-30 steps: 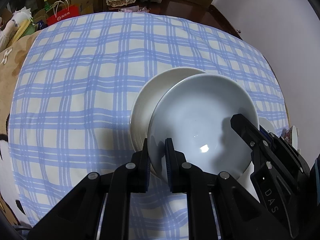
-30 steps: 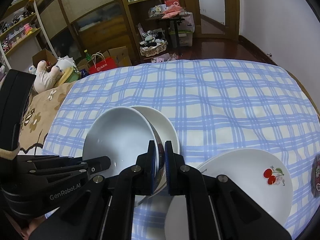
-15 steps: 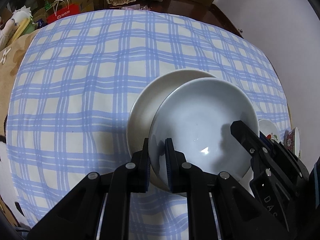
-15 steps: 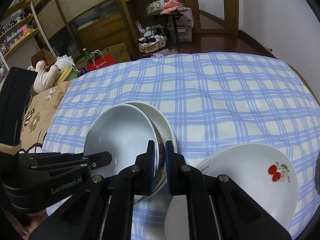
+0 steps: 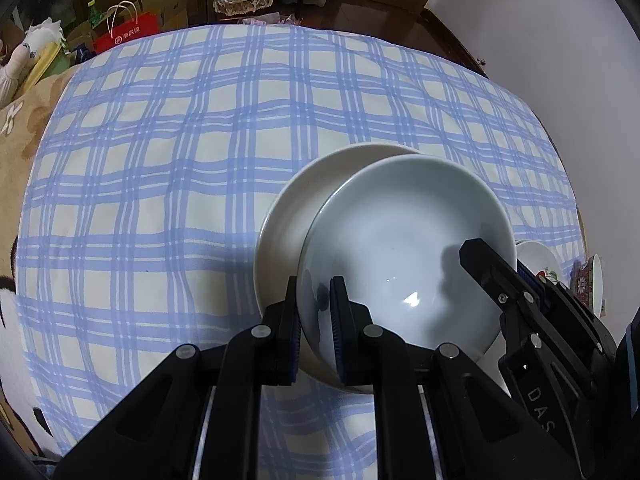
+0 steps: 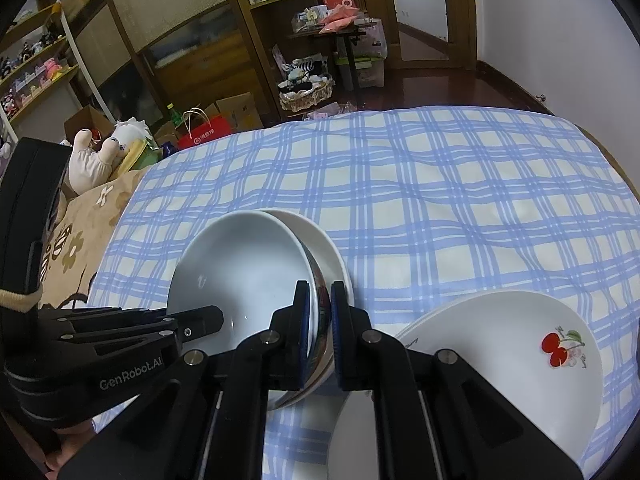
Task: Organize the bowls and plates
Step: 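Lower each held bowl into a bowl on the tablecloth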
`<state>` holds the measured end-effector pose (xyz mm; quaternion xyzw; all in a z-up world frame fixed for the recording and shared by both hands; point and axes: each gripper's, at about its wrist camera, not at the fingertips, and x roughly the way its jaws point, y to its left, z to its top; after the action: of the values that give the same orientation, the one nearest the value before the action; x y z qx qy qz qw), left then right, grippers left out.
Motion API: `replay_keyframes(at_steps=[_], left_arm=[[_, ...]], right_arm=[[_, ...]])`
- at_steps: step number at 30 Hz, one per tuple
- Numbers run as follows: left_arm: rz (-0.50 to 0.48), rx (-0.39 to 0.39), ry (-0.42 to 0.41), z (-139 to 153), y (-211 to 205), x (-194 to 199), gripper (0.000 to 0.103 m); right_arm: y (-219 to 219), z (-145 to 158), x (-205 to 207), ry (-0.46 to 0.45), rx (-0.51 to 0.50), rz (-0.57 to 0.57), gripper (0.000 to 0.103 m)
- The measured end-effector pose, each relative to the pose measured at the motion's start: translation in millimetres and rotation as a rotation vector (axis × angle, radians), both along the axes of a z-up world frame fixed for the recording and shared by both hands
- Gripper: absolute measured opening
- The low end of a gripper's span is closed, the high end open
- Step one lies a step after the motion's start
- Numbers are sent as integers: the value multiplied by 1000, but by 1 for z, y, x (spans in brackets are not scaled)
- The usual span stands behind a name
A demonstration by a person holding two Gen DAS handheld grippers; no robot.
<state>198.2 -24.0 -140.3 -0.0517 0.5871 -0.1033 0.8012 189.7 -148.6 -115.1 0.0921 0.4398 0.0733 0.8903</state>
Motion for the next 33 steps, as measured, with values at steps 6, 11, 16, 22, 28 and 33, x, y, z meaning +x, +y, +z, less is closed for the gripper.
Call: replay_keyframes(at_steps=[6,11,16,22,28,33], left_arm=[[0,5,-11,0,-1,1,13],[-9,10,-9,-1,-2,1,14],[-48,36,-17,1,-8,0,14],[-45,91,-50,5,-10,-3,16],[-45,81,-44,5,-8,-4,17],[-33,68,-49,10,-6,-6,20]], right_arm=[[1,0,2,-4,-20,8,11],[1,0,3,-3,-24,14,11],[-2,-2,4,12,-9,14,12],[-3,-2,3,13,-1,16,12],[-3,2,0,-2,-4,25,15],[-9,5,0,0,-17,-10,18]])
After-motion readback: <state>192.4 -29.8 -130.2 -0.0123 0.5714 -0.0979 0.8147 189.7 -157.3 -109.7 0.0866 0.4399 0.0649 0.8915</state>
